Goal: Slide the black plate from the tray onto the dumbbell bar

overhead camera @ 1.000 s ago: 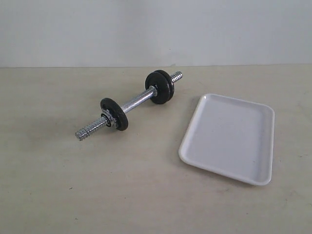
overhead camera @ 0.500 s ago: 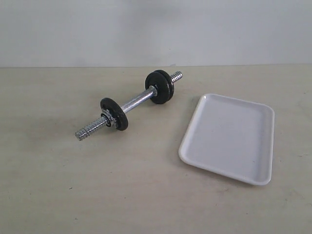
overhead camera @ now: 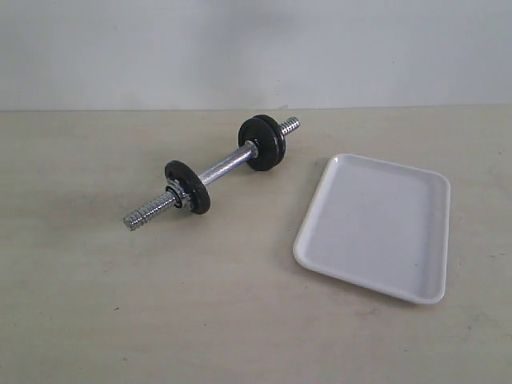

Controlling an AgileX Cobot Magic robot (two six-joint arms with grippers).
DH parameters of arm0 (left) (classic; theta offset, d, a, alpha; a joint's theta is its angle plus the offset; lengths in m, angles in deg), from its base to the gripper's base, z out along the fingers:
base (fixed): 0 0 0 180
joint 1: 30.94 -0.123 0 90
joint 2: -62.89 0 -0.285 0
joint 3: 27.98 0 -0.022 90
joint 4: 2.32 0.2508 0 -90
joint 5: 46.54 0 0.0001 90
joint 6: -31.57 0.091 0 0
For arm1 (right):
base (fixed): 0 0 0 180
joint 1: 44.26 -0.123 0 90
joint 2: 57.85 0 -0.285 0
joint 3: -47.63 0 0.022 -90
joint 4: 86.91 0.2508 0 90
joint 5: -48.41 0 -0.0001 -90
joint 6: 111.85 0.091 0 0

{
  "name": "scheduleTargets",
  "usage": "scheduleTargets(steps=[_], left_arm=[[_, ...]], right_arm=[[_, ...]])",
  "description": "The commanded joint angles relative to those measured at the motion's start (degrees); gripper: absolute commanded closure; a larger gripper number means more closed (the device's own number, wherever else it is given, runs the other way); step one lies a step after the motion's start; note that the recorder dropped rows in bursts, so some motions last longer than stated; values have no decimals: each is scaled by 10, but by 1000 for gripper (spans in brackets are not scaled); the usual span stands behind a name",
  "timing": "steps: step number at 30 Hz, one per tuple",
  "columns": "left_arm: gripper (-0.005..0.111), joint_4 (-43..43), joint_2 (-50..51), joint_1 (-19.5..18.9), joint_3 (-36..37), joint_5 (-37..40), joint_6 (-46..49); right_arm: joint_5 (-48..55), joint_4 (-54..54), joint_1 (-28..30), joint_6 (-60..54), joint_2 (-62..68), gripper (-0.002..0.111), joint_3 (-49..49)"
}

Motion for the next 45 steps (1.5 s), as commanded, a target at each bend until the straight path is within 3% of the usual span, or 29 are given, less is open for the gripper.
scheduleTargets(steps=[1,4,8,13,19,21,23,30,32,34,35,41,45], left_arm=[[50,6,4,0,3,-5,-6],[50,126,-10,-7,6,-17,57],[50,330,-50,-58,7,71,208],[50,330,-56,-146,7,89,217],[50,336,-56,-211,7,85,217],[50,428,-56,-219,7,38,217],[50,469,-56,-219,7,2,217],[47,399,-56,-219,6,-16,100],[43,330,-56,-219,10,-49,14],[41,184,-56,-219,45,-104,-108],[41,166,-56,-219,57,-104,-123],[41,165,-56,-219,82,-98,-124],[41,246,-56,-219,82,-95,-124]], right_arm=[[-3,0,1,-2,2,5,2],[-3,0,1,-2,2,5,2],[-3,0,1,-3,2,5,2],[-3,-1,1,-3,1,5,2],[-3,-1,1,-3,1,5,2],[-3,-1,1,-3,1,5,2],[-3,-1,1,-3,1,5,2],[-3,-1,1,-3,1,5,2],[-3,-1,1,-3,1,5,2],[-3,-1,1,-3,1,5,2],[-3,-1,1,-3,1,5,2],[-3,-1,1,-3,1,5,2],[-3,-1,1,-3,1,5,2]])
